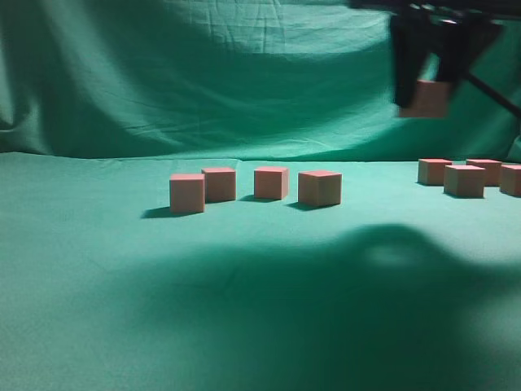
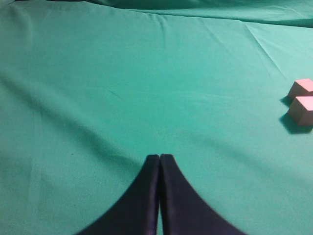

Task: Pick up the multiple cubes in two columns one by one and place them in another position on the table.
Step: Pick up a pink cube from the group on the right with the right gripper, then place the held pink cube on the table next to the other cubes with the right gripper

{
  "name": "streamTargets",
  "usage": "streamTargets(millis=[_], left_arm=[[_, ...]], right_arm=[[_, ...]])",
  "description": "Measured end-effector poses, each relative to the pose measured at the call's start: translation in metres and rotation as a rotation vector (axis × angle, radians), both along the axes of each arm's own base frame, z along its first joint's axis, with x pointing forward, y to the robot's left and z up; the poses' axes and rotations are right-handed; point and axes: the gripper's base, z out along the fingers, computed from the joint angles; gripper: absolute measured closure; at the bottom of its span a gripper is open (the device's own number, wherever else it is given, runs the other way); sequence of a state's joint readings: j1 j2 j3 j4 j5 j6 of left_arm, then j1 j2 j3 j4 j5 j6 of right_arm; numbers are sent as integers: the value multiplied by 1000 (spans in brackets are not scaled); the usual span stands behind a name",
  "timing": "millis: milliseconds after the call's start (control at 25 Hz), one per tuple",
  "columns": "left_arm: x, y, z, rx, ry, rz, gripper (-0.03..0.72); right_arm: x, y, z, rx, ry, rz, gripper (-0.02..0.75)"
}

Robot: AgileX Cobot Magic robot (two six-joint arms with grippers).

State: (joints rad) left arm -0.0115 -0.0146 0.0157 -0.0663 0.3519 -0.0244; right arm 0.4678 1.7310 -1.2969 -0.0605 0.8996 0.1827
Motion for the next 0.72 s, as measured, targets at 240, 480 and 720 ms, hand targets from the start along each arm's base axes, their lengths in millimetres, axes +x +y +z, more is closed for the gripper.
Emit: streamTargets(millis=[240, 480, 720], left_arm=[[0, 0, 0, 0, 0, 0, 688], [0, 0, 0, 0, 0, 0, 688], [0, 0, 0, 0, 0, 0, 688]], right_arm=[[-39, 78, 2, 103, 67, 274, 472], [-38, 130, -11, 105, 68, 400, 472], [-25, 158, -33, 92, 108, 423, 472]])
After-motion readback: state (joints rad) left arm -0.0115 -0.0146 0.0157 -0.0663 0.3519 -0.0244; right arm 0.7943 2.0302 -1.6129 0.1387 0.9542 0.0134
